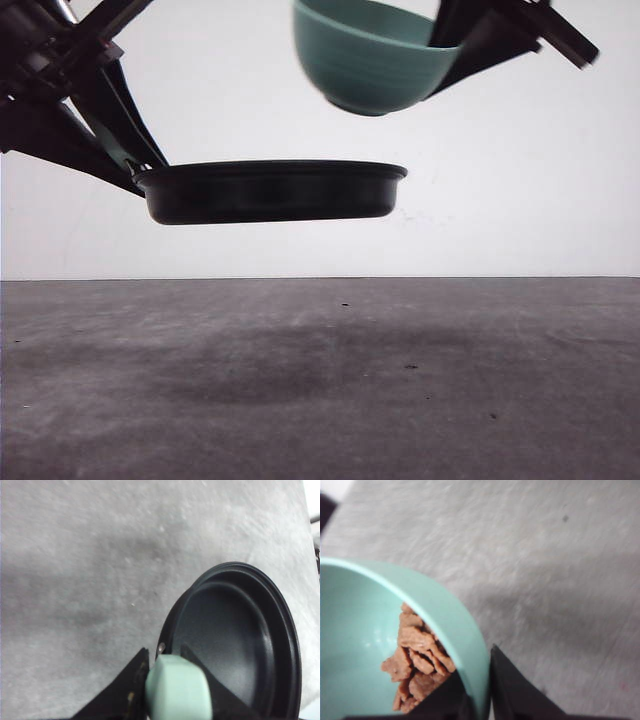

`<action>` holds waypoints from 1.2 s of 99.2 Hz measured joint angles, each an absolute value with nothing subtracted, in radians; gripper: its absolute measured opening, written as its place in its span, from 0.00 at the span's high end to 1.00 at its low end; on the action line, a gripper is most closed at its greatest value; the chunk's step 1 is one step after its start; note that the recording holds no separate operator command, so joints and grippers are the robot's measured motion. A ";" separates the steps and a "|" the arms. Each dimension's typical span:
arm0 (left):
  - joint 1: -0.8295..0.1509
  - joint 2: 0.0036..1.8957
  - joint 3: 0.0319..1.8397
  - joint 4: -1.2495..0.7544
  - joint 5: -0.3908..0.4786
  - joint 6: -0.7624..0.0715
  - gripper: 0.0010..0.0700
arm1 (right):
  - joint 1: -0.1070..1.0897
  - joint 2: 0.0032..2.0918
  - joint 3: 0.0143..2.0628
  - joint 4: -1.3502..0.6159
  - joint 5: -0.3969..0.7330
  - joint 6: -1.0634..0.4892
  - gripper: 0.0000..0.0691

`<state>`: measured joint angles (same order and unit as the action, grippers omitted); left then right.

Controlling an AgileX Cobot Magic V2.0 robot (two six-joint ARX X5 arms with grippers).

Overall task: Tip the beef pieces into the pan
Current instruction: 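Grasp the mint-green bowl of beef cubes with the right gripper and lift, then tilt the bowl with the right gripper, pouring cubes into the pan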

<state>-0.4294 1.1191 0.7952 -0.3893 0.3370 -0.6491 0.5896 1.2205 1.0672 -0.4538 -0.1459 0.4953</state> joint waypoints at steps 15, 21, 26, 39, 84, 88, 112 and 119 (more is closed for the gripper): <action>-0.434 1.119 0.795 -0.389 0.336 -0.659 0.93 | 0.725 1.227 1.067 -0.408 0.032 0.474 0.98; -0.434 1.119 0.795 -0.387 0.336 -0.660 0.93 | 0.772 1.239 1.067 -0.409 0.123 0.448 0.98; -0.434 1.119 0.795 -0.387 0.336 -0.664 0.93 | 0.805 1.253 1.067 -0.408 0.210 0.425 0.98; -0.434 1.119 0.795 -0.387 0.336 -0.671 0.93 | 0.871 1.283 1.067 -0.406 0.409 0.361 0.98; -0.434 1.119 0.795 -0.385 0.336 -0.674 0.93 | 1.026 1.403 1.067 -0.082 0.776 -0.068 0.98; -0.434 1.119 0.795 -0.385 0.336 -0.674 0.93 | 1.029 1.421 1.067 -0.066 0.780 -0.125 0.98; -0.434 1.119 0.795 -0.385 0.336 -0.674 0.93 | 1.033 1.483 1.067 -0.005 0.805 -0.313 0.98; -0.430 1.119 0.795 -0.385 0.336 -0.674 0.93 | 1.033 1.481 1.067 0.046 0.812 -0.347 0.98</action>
